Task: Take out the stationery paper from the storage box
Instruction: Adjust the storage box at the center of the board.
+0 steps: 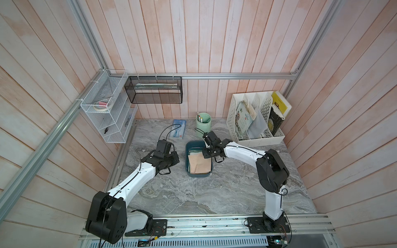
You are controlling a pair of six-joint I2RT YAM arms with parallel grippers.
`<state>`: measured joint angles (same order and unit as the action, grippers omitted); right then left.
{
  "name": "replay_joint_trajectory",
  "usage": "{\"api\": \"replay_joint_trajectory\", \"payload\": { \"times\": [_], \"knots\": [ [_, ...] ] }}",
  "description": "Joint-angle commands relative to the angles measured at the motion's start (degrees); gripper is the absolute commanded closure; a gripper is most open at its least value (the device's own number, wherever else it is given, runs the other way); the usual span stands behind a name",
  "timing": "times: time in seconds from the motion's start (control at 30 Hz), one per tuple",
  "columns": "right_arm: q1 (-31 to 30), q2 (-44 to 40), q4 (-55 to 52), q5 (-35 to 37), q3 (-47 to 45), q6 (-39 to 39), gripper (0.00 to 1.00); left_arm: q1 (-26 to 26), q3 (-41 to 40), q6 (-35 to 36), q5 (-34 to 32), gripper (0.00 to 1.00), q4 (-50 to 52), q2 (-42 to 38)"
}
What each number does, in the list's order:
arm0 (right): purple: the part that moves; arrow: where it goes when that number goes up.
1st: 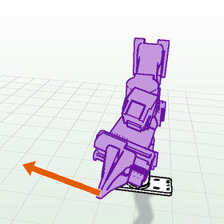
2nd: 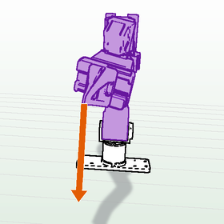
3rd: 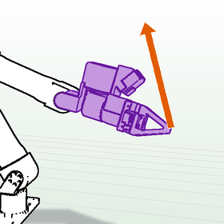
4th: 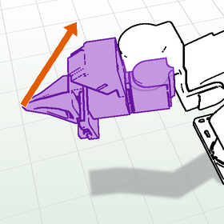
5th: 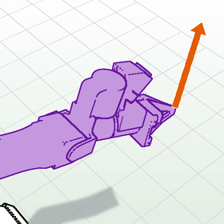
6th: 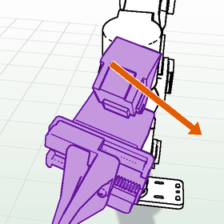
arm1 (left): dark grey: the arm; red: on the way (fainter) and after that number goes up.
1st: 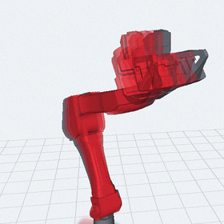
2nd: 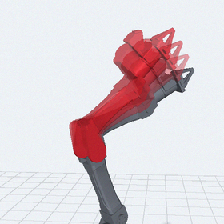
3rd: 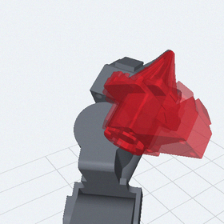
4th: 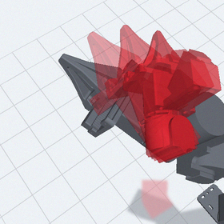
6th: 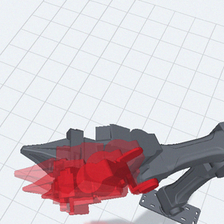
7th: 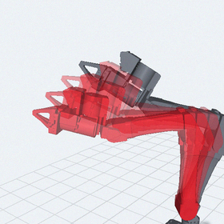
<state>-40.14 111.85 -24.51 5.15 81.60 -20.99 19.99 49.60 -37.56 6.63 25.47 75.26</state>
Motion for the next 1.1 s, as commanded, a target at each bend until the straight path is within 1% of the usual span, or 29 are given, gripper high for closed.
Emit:
{"api": "replay_joint_trajectory", "payload": {
  "times": [0.0,0.23,0.47,0.53,0.63,0.73,0.87,0.93,1.07],
  "knots": [
    [2.60,-2.79,-2.07,2.67,-2.07,0.02,0.72,-0.04,-0.73,-0.58,2.46,0.98,-2.95,1.19],
    [5.78,-4.89,-1.13,3.03,-4.21,2.80,0.71,-0.12,-0.39,-0.89,4.35,0.98,-4.72,3.09],
    [10.28,-3.70,0.62,1.03,-3.10,9.02,0.69,0.01,-0.03,-0.85,6.00,0.98,-5.26,4.00],
    [10.38,-4.76,0.05,0.08,-2.50,9.56,0.69,0.13,-0.24,-0.78,6.14,0.98,-5.37,3.92],
    [9.50,-8.60,0.93,-2.47,-3.57,8.71,0.67,0.68,-0.65,0.49,7.91,0.98,-6.66,4.63],
    [8.18,-12.28,1.18,-4.11,-4.61,6.55,0.64,2.08,0.29,1.41,8.44,0.98,-6.99,8.03],
    [6.61,-15.42,1.16,-5.90,-6.25,4.70,0.58,4.75,3.21,2.05,8.21,0.98,-7.61,14.57],
    [6.61,-15.71,0.70,-7.01,-6.78,4.88,0.55,5.32,4.15,1.97,8.90,0.98,-9.03,17.15],
    [6.78,-15.00,-0.19,-7.07,-7.25,7.54,0.51,5.27,5.97,2.88,10.92,0.98,-11.16,20.63]
  ]
}}
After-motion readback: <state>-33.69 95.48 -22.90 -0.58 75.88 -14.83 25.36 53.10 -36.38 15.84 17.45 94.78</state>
